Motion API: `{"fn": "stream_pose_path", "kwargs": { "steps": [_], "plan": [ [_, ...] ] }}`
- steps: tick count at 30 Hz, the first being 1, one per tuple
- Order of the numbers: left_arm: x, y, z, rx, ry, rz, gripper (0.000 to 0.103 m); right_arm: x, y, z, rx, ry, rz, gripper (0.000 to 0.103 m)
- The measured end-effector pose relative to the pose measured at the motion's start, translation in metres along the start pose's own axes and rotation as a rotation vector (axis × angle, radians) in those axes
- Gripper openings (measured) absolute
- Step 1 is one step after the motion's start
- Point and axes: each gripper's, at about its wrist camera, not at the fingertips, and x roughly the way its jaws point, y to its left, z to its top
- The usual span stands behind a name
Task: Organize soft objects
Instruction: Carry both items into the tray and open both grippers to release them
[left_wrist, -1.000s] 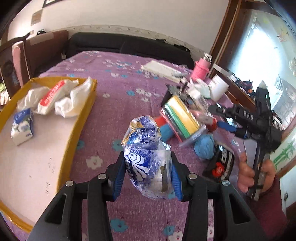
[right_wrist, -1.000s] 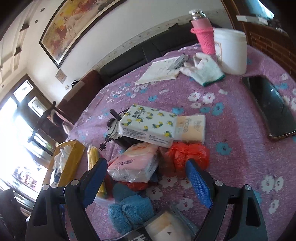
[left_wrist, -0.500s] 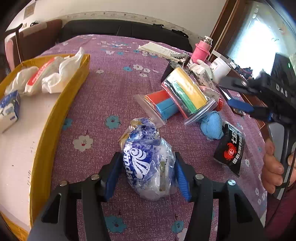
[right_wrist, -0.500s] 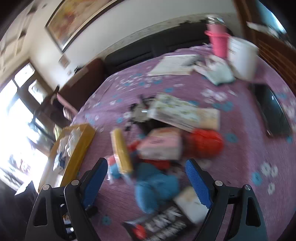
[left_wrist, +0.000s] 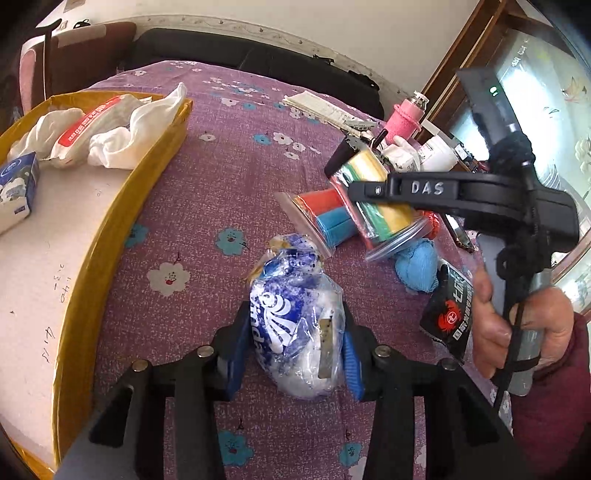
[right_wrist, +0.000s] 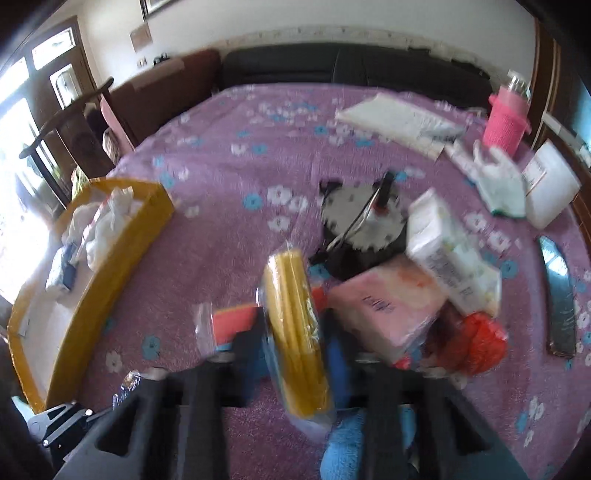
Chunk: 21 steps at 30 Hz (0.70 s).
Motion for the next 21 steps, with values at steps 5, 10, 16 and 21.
{"fn": "stream_pose_path", "kwargs": {
  "steps": [5, 10, 16, 21],
  "plan": [
    [-0.005, 0.0, -0.001, 0.002, -0.024, -0.024, 0.042, -0.022, -0.006, -0.005, 0.064, -0.058, 0.022, 0.019],
    [-0.031, 0.003, 0.0, -0.014, -0.077, -0.081, 0.042, -0.057, 0.008, -0.007, 0.043, -0.123, 0.043, 0.019],
    [-0.092, 0.032, 0.023, -0.033, -0.195, -0.024, 0.042, -0.079, 0.052, -0.004, -0.033, -0.14, 0.14, 0.019],
    [-0.101, 0.085, 0.045, -0.098, -0.173, 0.128, 0.042, -0.068, 0.101, 0.001, -0.062, -0.09, 0.286, 0.02]
  ]
}}
